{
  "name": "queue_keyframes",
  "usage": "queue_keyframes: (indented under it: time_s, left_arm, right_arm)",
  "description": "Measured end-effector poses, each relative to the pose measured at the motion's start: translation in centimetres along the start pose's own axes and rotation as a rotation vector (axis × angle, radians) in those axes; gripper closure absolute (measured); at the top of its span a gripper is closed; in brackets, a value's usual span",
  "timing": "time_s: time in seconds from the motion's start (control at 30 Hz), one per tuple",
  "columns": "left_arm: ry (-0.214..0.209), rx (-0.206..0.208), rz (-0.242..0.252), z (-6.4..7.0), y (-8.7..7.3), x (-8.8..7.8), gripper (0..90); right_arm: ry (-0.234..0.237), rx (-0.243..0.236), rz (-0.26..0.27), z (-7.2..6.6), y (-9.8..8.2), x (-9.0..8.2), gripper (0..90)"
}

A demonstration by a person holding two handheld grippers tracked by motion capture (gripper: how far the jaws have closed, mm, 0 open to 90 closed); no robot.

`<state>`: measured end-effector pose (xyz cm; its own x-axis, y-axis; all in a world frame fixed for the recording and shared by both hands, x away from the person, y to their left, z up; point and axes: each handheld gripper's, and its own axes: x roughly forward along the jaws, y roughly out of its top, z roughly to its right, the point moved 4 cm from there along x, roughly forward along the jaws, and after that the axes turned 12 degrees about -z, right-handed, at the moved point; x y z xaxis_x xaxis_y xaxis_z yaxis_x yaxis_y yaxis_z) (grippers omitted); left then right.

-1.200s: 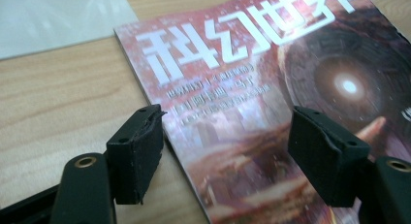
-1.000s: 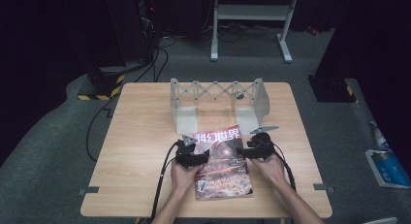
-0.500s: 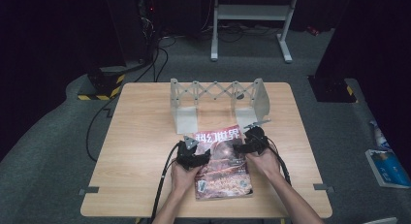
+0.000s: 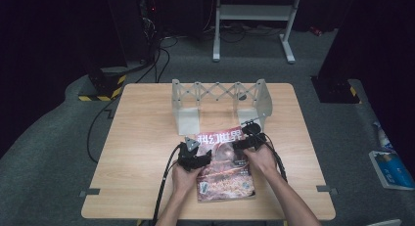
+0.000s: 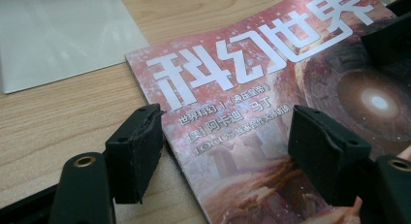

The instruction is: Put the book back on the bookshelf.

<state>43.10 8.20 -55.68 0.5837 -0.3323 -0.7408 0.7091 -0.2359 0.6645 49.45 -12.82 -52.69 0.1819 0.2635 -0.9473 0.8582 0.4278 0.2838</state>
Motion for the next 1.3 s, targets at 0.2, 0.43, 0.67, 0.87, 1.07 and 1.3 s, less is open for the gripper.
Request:
queue_keyframes:
  time_s: [0.2,0.43,0.67,0.87,1.07,1.3]
  left_arm:
    - [0.0,0.003,0.001,-0.02,0.0,0.01,28.4]
    - [-0.003,0.013,0.0,-0.06,-0.03,-0.01,28.3]
    - [-0.004,0.013,0.001,-0.07,-0.05,-0.02,28.5]
    - [-0.007,0.016,0.0,-0.11,-0.07,-0.07,29.0]
    - [-0.007,0.016,0.0,-0.11,-0.07,-0.06,29.1]
    - [-0.003,0.019,0.001,-0.11,-0.06,-0.05,29.1]
  right_arm:
    - [0.018,0.003,-0.019,-0.4,0.27,0.47,33.4]
    - [0.012,-0.001,-0.023,-0.56,0.35,0.54,32.5]
    - [0.01,-0.005,-0.032,-0.57,0.33,0.5,32.7]
    - [0.01,-0.015,-0.037,-0.57,0.23,0.34,37.0]
    - [0.008,-0.034,-0.025,-0.61,0.17,-0.05,41.7]
    - [0.05,-0.039,-0.017,-0.57,0.02,-0.43,45.1]
